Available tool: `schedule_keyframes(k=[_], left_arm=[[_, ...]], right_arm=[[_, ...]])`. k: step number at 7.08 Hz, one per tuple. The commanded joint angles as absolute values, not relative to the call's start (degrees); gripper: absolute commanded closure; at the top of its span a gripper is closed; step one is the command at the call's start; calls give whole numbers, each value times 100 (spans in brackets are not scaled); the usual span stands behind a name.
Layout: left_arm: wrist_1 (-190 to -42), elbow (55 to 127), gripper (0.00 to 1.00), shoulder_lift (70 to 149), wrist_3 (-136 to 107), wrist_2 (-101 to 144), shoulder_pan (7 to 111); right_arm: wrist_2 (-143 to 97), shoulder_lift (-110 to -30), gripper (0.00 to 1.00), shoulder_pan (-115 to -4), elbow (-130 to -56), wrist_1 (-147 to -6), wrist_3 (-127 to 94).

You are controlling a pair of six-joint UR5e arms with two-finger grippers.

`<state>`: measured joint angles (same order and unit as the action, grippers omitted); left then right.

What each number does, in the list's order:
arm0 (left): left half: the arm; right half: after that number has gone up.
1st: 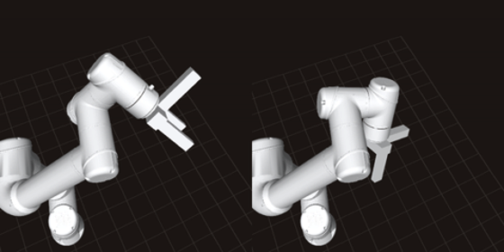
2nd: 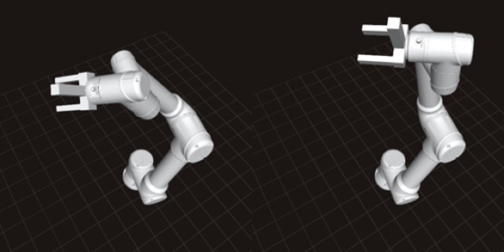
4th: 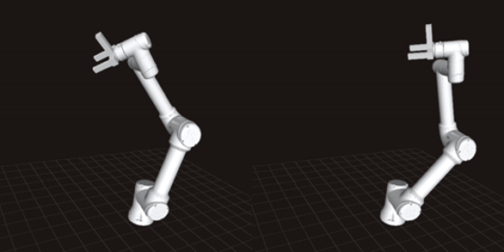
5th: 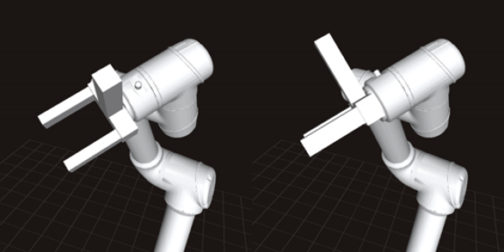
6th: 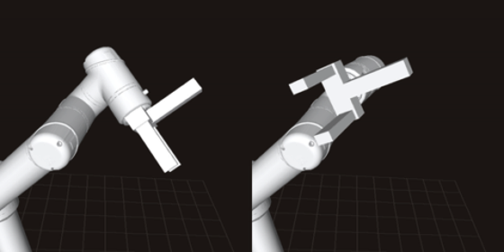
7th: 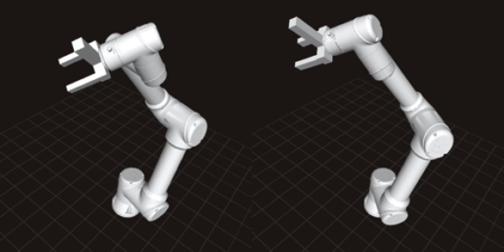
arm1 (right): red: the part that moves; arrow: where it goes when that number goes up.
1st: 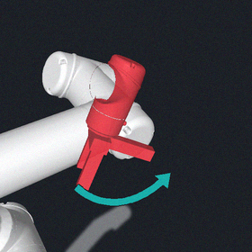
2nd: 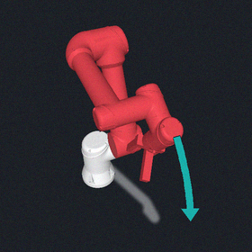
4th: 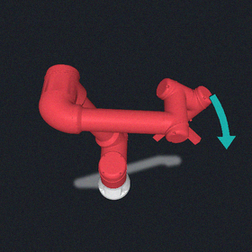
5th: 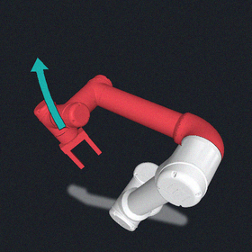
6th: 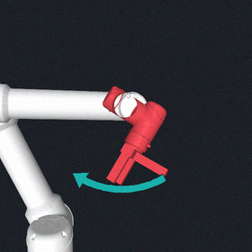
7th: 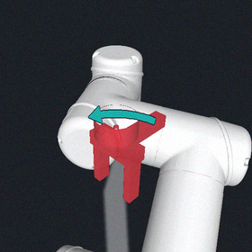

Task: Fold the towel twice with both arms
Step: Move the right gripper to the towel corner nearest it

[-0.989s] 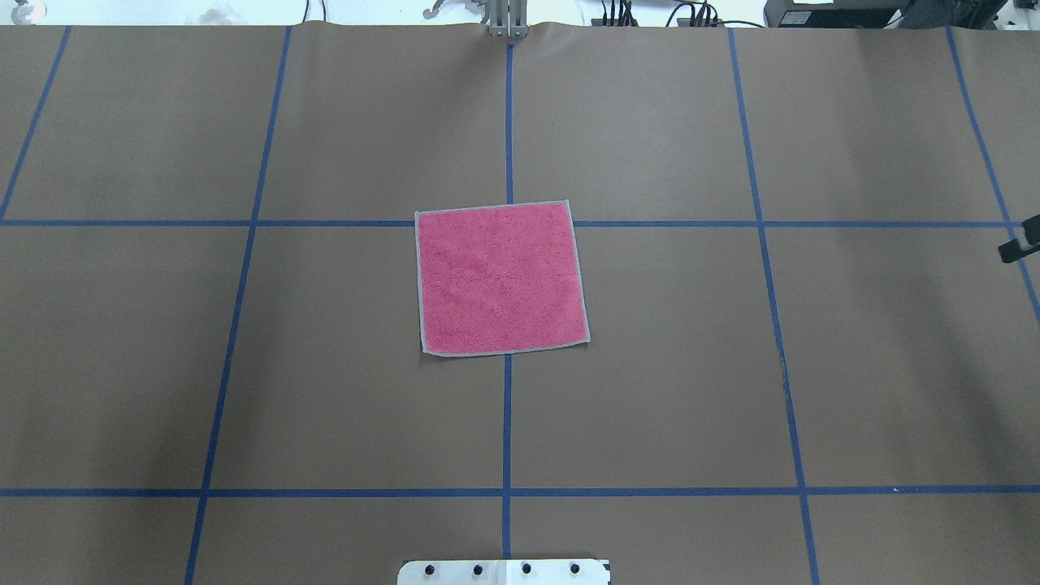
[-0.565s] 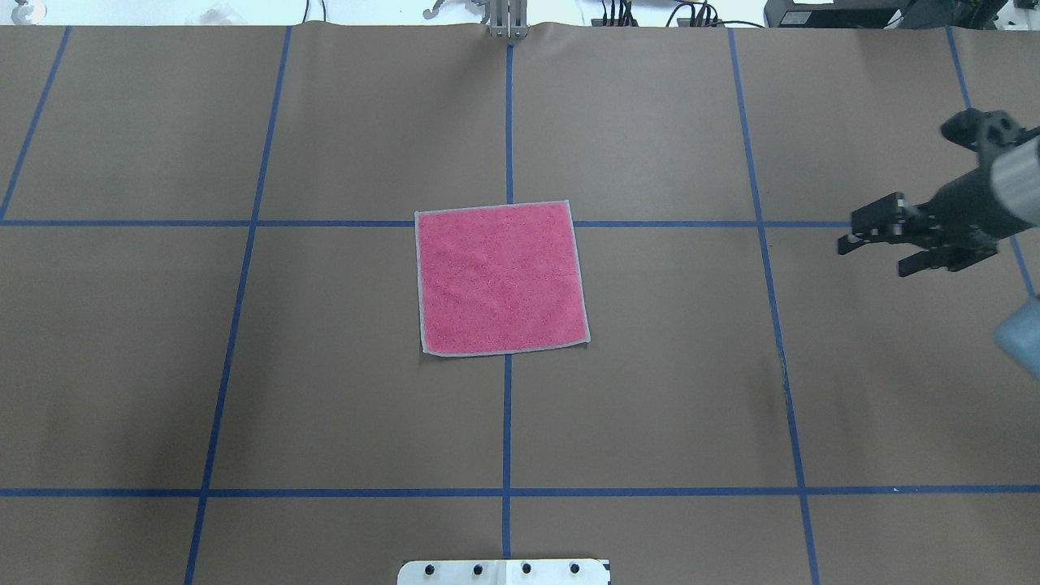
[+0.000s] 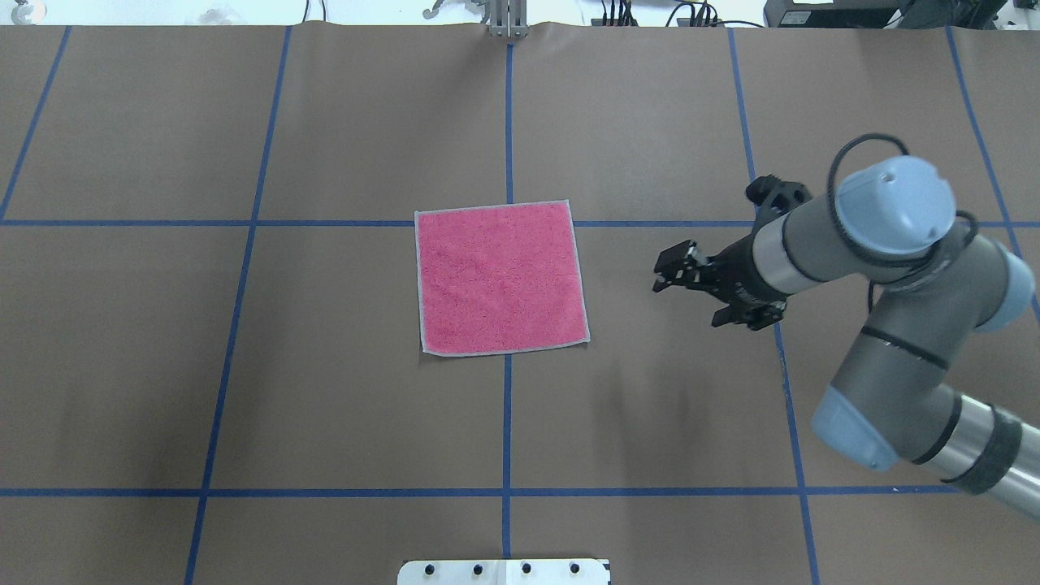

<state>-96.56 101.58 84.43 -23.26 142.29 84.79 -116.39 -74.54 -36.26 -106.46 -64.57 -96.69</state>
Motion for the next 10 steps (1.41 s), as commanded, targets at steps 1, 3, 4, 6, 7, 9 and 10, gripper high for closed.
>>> schedule_keyframes(k=[1,3,4,6,7,9,10], left_arm=[[-9659,10151,0,8429,-2356,14203,8464],[-9659,10151,0,8420,-2355,14212,8464],[-9659,10143,0,8411,-2329,14203,8455],[-9668,10151,0,8402,-2338,14212,8455],[-9668,10151,0,8402,-2338,14212,8455],[-9668,10151,0,8402,-2338,14203,8455],[-9668,10151,0,8402,-2329,14203,8455]], right_arm=[[-10603,-6911,3,-2692,-10382,-6495,-10553],[-10538,-6584,6,-2619,-9986,-6495,-10835],[-10529,-6574,10,-2619,-9976,-6495,-10959],[-10363,-6435,12,-2619,-9678,-6486,-10960],[-10354,-6373,12,-2619,-9555,-6486,-10960],[-10354,-6372,15,-2619,-9536,-6486,-10960],[-10354,-6381,18,-2628,-9536,-6486,-10951]])
